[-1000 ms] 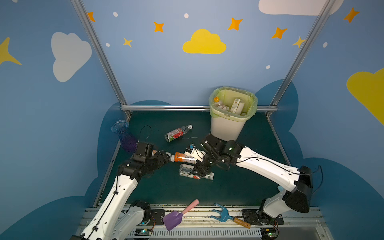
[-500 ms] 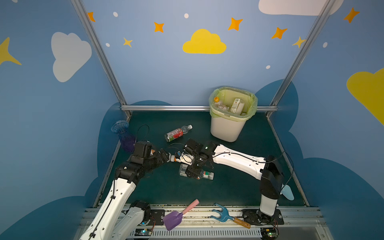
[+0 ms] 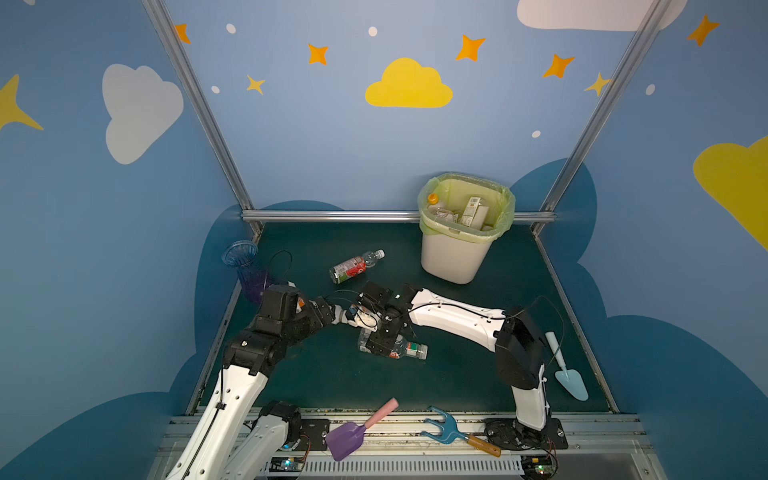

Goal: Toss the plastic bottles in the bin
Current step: 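Close right gripper around the clear green-cap bottle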

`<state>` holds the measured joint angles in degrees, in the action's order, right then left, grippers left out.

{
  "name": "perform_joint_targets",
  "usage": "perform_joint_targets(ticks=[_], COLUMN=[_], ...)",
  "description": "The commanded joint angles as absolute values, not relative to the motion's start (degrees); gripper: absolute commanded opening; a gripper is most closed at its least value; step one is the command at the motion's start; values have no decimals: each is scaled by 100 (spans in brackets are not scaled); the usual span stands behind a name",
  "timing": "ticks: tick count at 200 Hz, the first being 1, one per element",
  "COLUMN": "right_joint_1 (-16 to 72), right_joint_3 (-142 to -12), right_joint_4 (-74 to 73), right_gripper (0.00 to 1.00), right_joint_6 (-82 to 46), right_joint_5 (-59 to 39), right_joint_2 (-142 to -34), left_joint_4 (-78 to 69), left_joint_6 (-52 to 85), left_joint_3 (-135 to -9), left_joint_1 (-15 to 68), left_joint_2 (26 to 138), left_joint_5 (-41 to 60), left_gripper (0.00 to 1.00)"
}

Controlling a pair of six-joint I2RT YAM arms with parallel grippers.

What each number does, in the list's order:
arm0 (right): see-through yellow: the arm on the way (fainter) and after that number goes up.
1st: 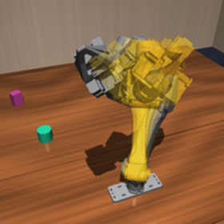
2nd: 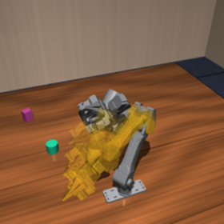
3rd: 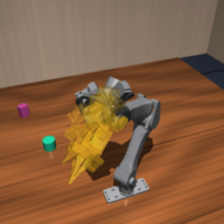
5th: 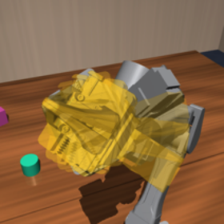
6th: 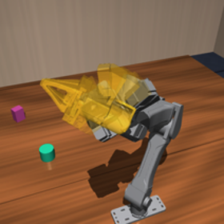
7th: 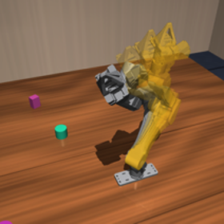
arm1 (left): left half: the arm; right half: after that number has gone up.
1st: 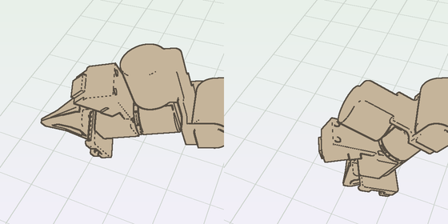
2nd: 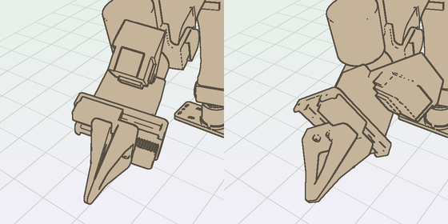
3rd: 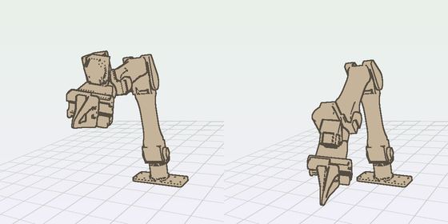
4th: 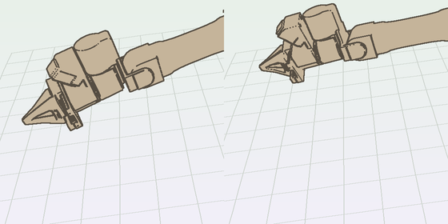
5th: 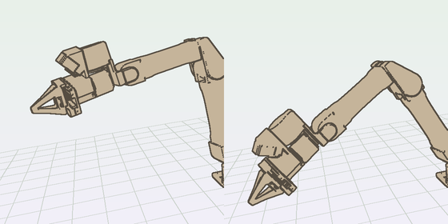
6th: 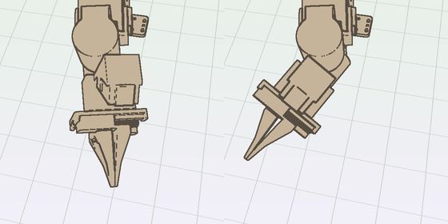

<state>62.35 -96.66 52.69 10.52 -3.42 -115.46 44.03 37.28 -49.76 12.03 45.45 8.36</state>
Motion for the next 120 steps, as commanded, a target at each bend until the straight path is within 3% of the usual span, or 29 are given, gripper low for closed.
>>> perform_joint_targets(ticks=[1, 120], right_joint_1=[6222, 6133], right_joint_3=[-9892, -10416], right_joint_4=[5430, 5632], right_gripper=[79, 82], right_joint_6=[1121, 1090], right_joint_5=[-306, -88], right_joint_2=[-11748, -12550], left_joint_4=[4569, 4658], left_joint_6=[3653, 3521], left_joint_3=[-5010, -5155], left_joint_1=[1164, 1081], left_joint_2=[4524, 4498], left_joint_5=[737, 667], left_gripper=[99, 100])
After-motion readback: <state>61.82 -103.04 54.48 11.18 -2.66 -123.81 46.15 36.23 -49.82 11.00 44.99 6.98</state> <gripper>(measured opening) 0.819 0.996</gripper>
